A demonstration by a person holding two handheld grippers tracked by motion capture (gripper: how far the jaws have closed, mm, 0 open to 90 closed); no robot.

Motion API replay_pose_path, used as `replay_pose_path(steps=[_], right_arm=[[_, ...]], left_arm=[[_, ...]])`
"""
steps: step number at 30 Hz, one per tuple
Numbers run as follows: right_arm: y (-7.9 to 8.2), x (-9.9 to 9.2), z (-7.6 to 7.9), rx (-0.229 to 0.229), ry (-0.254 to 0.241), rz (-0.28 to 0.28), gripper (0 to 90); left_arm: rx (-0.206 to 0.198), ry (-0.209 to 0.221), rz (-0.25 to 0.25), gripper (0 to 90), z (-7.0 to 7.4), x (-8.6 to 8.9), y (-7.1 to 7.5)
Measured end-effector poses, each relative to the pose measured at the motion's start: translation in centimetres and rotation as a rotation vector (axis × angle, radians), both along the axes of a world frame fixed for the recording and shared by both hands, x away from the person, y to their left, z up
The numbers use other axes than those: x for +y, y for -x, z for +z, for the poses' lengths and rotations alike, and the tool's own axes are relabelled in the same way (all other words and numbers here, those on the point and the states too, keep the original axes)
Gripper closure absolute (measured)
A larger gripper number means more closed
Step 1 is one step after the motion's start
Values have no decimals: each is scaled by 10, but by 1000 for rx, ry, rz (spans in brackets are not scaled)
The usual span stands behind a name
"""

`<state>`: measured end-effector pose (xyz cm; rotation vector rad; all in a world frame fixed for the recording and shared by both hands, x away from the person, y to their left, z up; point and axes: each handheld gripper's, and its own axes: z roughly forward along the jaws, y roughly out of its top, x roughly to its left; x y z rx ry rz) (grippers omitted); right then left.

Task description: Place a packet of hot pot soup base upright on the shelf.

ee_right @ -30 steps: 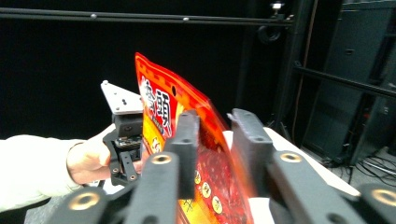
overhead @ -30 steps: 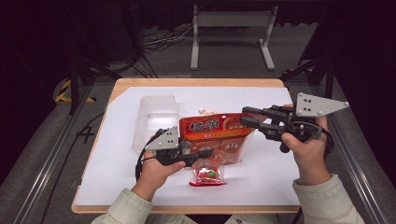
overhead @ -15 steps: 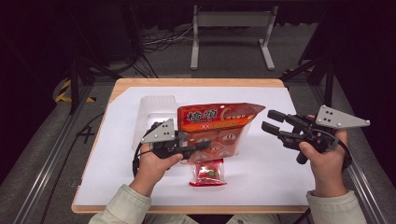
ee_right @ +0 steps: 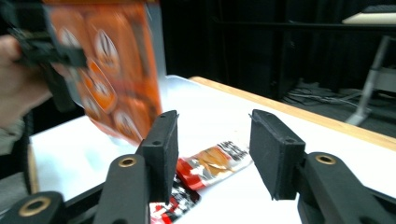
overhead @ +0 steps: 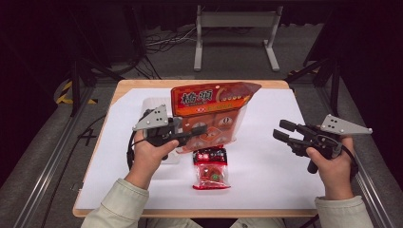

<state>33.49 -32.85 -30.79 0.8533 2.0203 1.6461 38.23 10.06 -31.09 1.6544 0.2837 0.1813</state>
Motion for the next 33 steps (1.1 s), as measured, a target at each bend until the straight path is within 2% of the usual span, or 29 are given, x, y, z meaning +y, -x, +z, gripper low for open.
replay_pose_path(steps=[6,9,16,17,21,27,33], right_arm=[[-7,-10,-20,45,7,-40,499],[-7,-12,-24,68,1,-46,499],[-1,-14,-28,79,2,-50,499],[-1,-14,-28,78,3,-52,499],[2,-16,-29,85,-2,-59,497],[4,-18,-31,86,0,-67,496],[4,-19,-32,91,1,-69,496]], left_arm=[[-9,-3,27,707,8,9,-11],[-6,-1,41,707,11,12,-17],[-3,4,79,707,15,21,-34],[13,13,87,707,15,23,-38],[25,22,106,707,15,28,-47],[32,22,162,707,13,40,-62],[36,51,226,707,10,53,-74]])
